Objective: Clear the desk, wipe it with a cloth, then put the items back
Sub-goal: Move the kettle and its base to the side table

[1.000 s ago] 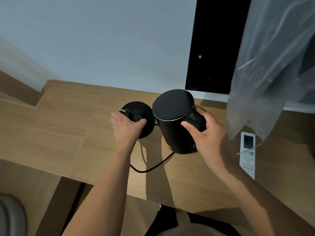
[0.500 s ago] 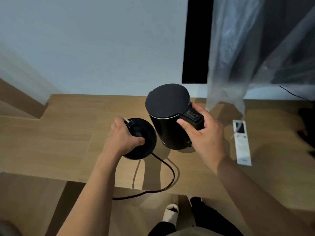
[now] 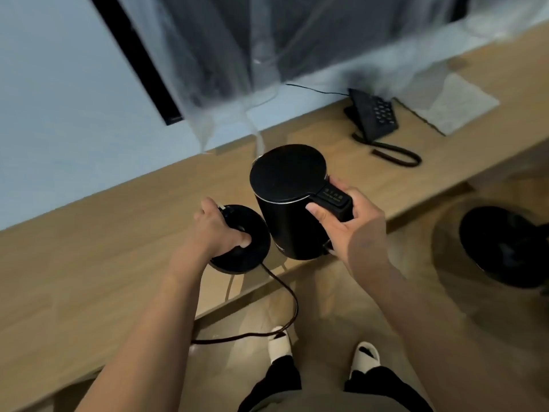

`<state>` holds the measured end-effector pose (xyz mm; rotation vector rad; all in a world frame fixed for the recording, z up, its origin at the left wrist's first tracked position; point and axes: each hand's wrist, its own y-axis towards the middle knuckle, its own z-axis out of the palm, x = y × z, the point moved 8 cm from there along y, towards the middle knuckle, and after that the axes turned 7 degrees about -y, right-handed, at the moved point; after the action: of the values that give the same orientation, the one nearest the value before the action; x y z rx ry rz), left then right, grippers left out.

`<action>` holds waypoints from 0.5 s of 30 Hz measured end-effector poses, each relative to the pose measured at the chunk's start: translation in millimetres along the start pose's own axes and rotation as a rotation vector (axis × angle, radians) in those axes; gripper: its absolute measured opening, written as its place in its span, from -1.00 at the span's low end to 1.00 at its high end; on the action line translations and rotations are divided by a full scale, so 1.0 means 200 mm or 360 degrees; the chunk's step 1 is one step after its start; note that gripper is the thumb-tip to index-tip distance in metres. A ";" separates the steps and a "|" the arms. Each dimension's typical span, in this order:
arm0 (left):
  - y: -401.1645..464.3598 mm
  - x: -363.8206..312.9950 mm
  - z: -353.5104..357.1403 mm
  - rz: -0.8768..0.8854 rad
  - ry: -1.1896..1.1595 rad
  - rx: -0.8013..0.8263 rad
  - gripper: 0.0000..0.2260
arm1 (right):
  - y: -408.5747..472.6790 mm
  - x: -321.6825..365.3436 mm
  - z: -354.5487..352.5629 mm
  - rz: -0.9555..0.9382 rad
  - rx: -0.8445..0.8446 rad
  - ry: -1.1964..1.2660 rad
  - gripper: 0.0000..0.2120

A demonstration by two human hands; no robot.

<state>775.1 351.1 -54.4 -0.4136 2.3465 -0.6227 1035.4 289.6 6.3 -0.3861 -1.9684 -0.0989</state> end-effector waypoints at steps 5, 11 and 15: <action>-0.07 -0.47 0.34 0.0252 0.0069 0.0043 -0.31 | -0.09 -0.20 -0.55 0.0124 -0.0309 0.0073 -0.44; -0.35 -1.10 0.82 0.0577 0.0190 0.0052 -0.30 | -0.21 -0.45 -1.30 0.0218 -0.0728 0.0029 -0.40; -0.56 -1.44 1.12 0.0694 0.0141 0.0063 -0.28 | -0.31 -0.65 -1.72 0.0237 -0.0925 0.0152 -0.43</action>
<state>1149.0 313.1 7.2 0.1476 2.3955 -0.4819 1364.8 118.2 41.3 -0.8847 -1.7840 -0.5891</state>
